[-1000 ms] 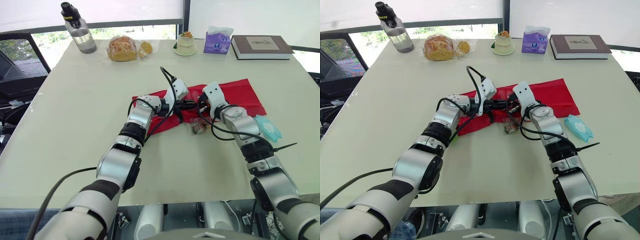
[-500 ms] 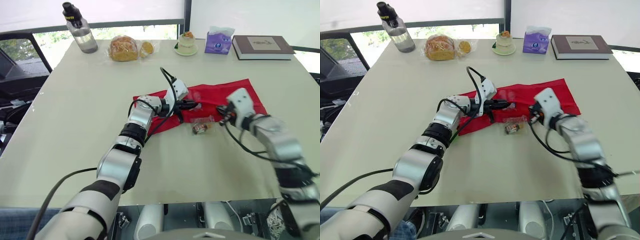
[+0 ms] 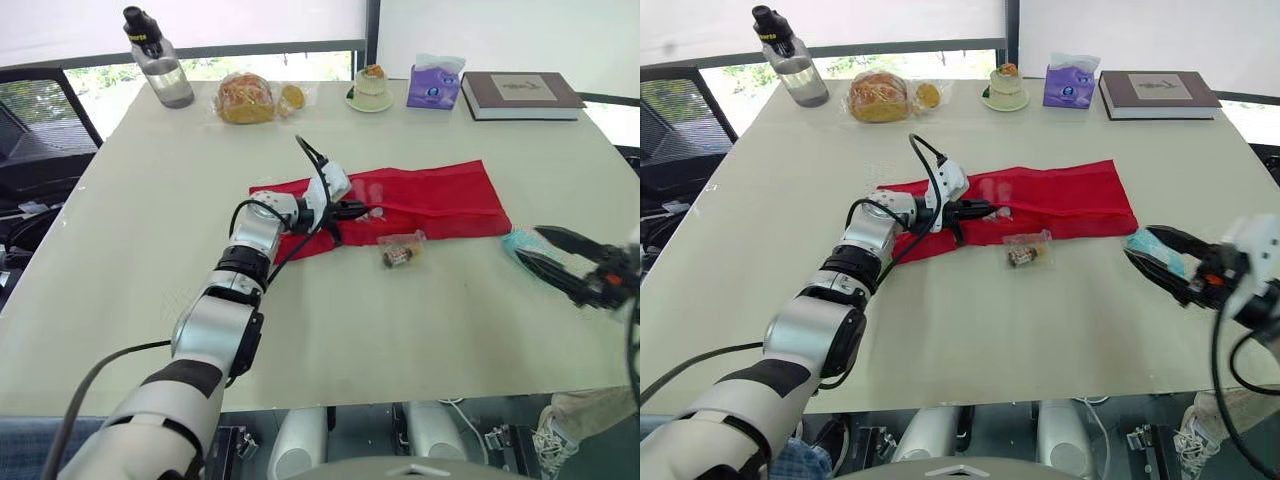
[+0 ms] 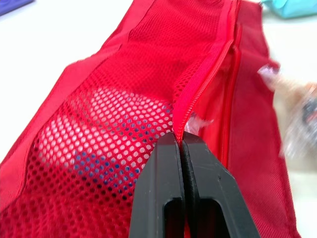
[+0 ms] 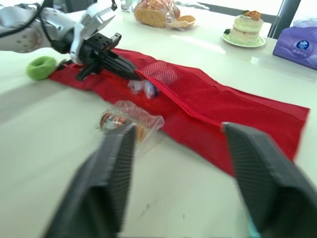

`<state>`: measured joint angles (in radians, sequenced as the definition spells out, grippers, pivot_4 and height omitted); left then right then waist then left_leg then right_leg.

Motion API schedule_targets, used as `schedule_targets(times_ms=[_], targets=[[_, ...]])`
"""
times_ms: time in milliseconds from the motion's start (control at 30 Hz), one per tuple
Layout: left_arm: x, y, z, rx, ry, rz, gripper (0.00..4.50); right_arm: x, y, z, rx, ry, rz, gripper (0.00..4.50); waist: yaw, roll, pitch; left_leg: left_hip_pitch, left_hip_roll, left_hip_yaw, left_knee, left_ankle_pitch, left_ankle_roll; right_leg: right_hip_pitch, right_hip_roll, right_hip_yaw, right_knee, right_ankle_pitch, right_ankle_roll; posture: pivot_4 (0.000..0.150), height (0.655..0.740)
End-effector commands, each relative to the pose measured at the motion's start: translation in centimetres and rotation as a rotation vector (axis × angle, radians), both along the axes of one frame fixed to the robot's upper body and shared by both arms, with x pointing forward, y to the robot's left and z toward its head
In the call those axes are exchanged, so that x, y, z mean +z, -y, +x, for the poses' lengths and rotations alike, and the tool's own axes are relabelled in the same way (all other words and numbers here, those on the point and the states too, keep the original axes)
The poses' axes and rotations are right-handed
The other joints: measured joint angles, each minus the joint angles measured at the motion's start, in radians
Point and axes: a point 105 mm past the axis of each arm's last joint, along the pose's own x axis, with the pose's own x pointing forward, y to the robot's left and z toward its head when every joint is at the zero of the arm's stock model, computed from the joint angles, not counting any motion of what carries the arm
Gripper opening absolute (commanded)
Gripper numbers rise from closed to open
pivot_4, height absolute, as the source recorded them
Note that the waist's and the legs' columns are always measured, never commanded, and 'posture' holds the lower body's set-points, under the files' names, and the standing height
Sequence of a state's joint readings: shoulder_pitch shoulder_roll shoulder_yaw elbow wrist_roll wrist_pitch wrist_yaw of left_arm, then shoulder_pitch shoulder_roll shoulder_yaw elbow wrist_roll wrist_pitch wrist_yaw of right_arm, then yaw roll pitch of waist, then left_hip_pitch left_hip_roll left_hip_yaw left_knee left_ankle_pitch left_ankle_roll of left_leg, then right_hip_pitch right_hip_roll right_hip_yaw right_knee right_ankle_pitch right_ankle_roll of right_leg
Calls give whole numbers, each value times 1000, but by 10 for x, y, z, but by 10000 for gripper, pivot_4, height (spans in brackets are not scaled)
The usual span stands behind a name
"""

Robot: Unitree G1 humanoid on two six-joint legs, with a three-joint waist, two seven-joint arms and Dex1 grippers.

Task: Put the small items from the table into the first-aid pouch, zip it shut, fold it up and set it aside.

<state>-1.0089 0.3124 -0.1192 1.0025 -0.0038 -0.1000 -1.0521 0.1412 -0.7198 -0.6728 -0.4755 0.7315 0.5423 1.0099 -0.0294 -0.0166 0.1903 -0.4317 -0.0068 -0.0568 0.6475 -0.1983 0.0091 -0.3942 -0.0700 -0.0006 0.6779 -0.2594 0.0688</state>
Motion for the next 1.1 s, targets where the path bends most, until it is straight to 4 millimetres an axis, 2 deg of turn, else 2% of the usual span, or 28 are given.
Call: schedule_targets(times_ms=[33, 100, 267, 433, 633, 833, 867, 967, 1100], targets=[[7, -10, 3, 11, 27, 11, 0, 30, 14, -22, 50, 51, 23, 44217, -1, 0, 0, 0, 0, 0, 0, 0, 0, 0, 0, 0, 0, 0, 0, 1500, 7332], [8, -13, 4, 19, 30, 17, 0, 36, 22, -30, 51, 39, -4, 44217, 1, 0, 0, 1, 0, 0, 0, 0, 0, 0, 0, 0, 1, 0, 0, 1500, 7332], [10, -16, 5, 28, 35, 20, 0, 47, 27, -40, 70, 7, -48, 44217, 1, 0, 0, 1, 1, 0, 1, 0, 0, 0, 1, 0, 0, -1, 2, 1500, 7332], [9, -13, 5, 24, 33, 20, 0, 41, 22, -31, 67, -20, -76, 44217, 2, 0, 0, 0, 1, 1, 1, 0, 0, 0, 0, 0, 0, -1, 2, 1500, 7332], [7, -7, 3, 9, 28, 13, 0, 8, -8, -1, 111, -109, -142, 44217, 3, 0, 0, 0, 1, 1, 1, 0, 0, 0, 0, 0, 0, -1, 2, 1500, 7332], [7, -3, 3, 6, 28, 7, 0, -19, -46, 22, 212, -100, -234, 44217, 15, 0, 0, 0, 1, 1, 1, 0, 0, 0, 0, 0, 0, -1, 2, 1500, 7332], [8, -3, 3, 5, 28, 6, 0, -22, -50, 27, 219, -83, -260, 44217, 16, 0, 0, 0, 1, 0, 2, 0, 0, 0, 0, 0, 0, -1, 2, 1500, 7332], [7, 0, 2, -4, 27, 3, 0, -32, -71, 59, 236, 72, -407, 44217, 10, -1, 0, 0, 0, 1, 2, 0, 0, 0, 0, 0, 0, -1, 2, 1500, 7332], [8, 3, 2, -6, 27, -3, 0, -50, -94, 77, 340, 99, -479, 44217, 16, 0, 0, 0, 1, 1, 3, 0, 0, 0, 1, 0, 1, -2, 4, 1500, 7332]])
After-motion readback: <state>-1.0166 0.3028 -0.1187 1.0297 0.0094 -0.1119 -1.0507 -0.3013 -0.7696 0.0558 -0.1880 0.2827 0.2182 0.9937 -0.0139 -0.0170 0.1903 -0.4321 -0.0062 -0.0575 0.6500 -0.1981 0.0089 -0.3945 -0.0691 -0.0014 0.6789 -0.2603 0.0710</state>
